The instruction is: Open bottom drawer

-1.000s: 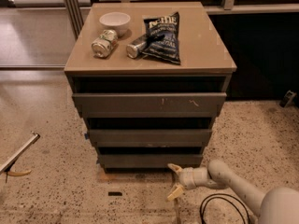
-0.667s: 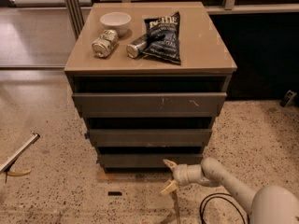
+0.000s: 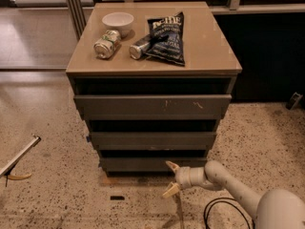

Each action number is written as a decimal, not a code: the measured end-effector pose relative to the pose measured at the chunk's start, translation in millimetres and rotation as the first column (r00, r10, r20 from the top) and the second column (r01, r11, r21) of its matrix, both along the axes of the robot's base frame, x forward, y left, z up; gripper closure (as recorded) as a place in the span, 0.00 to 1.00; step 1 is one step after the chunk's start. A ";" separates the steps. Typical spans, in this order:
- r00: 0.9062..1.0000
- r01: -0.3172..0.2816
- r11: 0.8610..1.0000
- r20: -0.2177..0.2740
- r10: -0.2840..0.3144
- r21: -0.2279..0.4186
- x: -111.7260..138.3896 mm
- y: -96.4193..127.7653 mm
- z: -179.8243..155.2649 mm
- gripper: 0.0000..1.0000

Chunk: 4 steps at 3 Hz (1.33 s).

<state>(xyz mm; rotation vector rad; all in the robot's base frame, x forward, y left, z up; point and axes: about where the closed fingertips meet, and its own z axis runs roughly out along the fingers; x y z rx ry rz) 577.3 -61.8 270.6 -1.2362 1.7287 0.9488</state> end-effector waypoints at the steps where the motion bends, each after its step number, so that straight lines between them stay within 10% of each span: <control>1: 0.999 0.019 1.000 0.046 -0.019 -0.003 15.9 1.6 4.4 0.00; 4: 0.995 0.091 0.995 0.034 -0.090 -0.039 74.8 -5.9 -26.9 0.00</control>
Offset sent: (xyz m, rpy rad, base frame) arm 0.0695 -0.0090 -0.0064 -0.0195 -0.0835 -0.0638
